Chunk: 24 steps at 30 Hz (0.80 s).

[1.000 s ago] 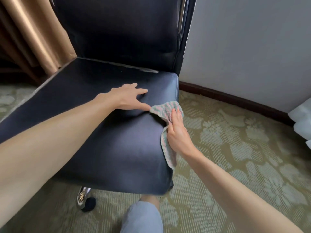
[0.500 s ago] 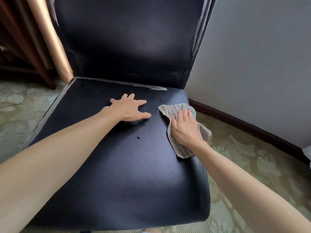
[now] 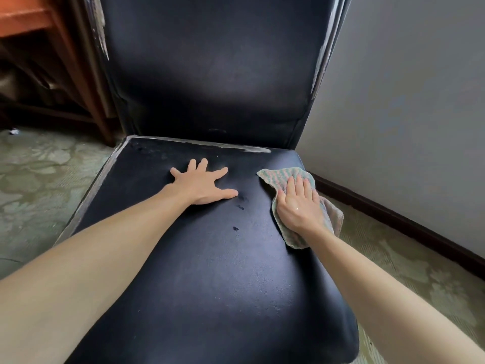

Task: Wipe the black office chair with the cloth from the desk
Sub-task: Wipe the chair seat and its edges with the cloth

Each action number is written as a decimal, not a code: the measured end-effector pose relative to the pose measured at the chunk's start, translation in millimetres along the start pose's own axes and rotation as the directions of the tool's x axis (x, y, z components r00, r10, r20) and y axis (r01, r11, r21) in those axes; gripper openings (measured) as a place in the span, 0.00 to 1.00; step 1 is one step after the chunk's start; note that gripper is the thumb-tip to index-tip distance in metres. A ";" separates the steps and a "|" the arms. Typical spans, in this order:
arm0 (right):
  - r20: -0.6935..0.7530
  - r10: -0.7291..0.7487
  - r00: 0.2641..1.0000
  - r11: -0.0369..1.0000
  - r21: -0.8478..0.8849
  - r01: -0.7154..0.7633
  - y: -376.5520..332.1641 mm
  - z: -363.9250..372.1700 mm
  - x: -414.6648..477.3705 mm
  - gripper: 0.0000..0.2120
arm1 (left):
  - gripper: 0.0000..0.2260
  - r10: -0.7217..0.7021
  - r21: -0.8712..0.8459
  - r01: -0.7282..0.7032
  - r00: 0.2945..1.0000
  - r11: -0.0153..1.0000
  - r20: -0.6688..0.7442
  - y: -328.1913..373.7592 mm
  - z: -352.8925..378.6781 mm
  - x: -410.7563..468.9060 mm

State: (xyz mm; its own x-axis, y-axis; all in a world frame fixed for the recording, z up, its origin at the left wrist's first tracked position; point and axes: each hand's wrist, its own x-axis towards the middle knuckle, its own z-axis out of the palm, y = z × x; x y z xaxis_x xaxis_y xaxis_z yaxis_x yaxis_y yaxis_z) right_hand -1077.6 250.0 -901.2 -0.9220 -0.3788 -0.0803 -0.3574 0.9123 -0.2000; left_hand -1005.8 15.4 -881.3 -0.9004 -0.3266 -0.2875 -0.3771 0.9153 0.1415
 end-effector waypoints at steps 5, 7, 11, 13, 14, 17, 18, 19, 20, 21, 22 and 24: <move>-0.010 0.022 1.000 1.000 -0.010 -0.022 -13.1 1.3 22.0 0.28 | 0.47 0.008 0.000 -0.008 1.000 1.000 -0.006 0.6 -5.4 1.1; -0.003 0.022 1.000 1.000 0.006 -0.022 -19.2 1.1 35.6 0.28 | 0.47 0.015 0.019 -0.015 1.000 1.000 -0.021 -0.5 -9.7 1.4; -0.009 0.047 0.999 0.999 0.024 -0.047 -28.2 -1.3 63.8 0.28 | 0.42 0.019 0.052 -0.017 0.999 0.998 -0.032 -2.6 -14.1 2.5; 0.000 0.048 0.999 0.999 0.019 -0.047 -34.6 -1.9 78.4 0.28 | 0.41 0.016 0.057 -0.014 0.999 0.998 -0.034 -5.0 -12.3 3.3; 0.004 0.041 0.999 0.999 0.017 -0.042 -38.9 -1.9 86.0 0.28 | 0.40 0.015 0.060 -0.013 0.999 0.998 -0.035 -6.4 -11.0 3.4; 0.009 0.005 1.000 1.000 0.022 -0.005 -53.6 -3.0 108.4 0.28 | 0.39 0.014 0.062 -0.011 0.999 0.998 -0.047 -10.3 -7.0 4.0; 0.011 -0.024 1.000 1.000 0.013 0.024 -59.1 -3.5 114.7 0.27 | 0.38 0.012 0.062 -0.008 0.999 0.998 -0.051 -10.4 -5.7 3.9; 0.014 -0.066 0.998 0.998 -0.001 0.066 -65.4 -3.3 120.0 0.27 | 0.38 0.006 0.063 -0.003 0.999 0.998 -0.053 -10.5 -4.7 3.4; 0.019 -0.120 0.993 0.993 -0.018 0.121 -72.2 -2.3 123.7 0.27 | 0.38 0.001 0.064 0.002 0.999 0.998 -0.055 -10.4 -3.8 3.0; 0.026 -0.182 0.983 0.983 -0.032 0.182 -79.5 -0.3 125.8 0.27 | 0.38 0.000 0.068 0.004 0.998 0.998 -0.057 -10.3 -3.7 3.0; 0.035 -0.243 0.969 0.969 -0.039 0.244 -86.7 2.8 125.9 0.27 | 0.38 0.002 0.074 0.003 0.998 0.997 -0.059 -10.3 -3.8 3.3; 0.061 -0.325 0.944 0.944 -0.031 0.327 -96.3 8.7 124.9 0.27 | 0.38 -0.001 0.073 0.006 0.998 0.997 -0.063 -10.2 -5.0 3.6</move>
State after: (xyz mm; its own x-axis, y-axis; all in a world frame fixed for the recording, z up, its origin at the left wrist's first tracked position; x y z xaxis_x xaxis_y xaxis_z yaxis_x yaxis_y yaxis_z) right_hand -1157.0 113.5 -900.5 -0.7447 -0.6637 -0.0704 -0.6441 0.7423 -0.1848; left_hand -1006.3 3.7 -879.1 -0.9119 -0.3417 -0.2275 -0.3654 0.9281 0.0708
